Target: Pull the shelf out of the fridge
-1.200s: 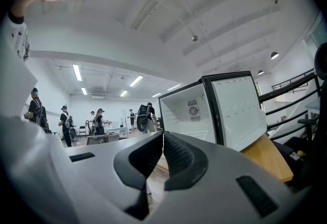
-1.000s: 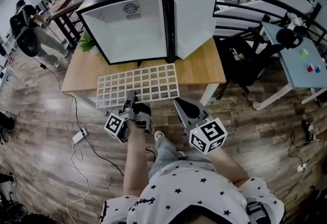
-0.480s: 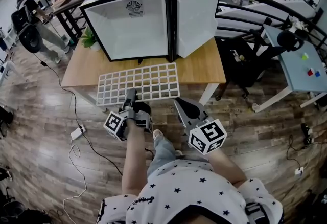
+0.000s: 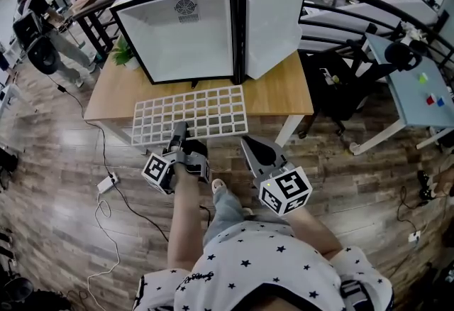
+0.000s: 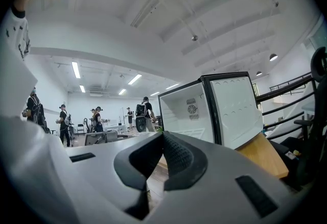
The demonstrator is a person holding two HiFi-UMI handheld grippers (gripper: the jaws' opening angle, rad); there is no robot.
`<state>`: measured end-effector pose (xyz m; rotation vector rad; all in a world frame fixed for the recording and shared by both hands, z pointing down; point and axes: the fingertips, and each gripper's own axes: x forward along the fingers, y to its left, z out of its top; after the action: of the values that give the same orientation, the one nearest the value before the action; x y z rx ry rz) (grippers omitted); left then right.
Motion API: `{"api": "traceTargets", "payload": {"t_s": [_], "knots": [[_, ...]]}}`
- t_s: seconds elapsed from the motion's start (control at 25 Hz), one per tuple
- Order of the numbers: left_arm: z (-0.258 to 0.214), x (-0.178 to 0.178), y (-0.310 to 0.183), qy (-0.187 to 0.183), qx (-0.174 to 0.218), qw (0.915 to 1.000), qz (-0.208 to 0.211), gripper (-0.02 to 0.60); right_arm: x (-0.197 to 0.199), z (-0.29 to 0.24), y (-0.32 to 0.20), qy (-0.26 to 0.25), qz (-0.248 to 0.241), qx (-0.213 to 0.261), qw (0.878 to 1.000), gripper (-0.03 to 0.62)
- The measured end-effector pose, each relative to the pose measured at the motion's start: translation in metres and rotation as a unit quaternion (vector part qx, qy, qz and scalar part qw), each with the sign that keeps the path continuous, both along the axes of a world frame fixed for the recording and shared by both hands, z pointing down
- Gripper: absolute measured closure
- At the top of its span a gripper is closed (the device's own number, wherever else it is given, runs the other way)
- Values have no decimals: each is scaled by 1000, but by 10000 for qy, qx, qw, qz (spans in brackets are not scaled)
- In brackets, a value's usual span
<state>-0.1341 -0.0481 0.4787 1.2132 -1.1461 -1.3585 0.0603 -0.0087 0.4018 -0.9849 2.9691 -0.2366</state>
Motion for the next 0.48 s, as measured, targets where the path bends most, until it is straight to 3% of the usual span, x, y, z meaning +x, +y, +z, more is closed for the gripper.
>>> {"api": "traceTargets", "payload": {"t_s": [0.48], "knots": [[3,0,-4,45,-11,10000,52,551,-3,1,0,-19,-20,11,10000,574]]}}
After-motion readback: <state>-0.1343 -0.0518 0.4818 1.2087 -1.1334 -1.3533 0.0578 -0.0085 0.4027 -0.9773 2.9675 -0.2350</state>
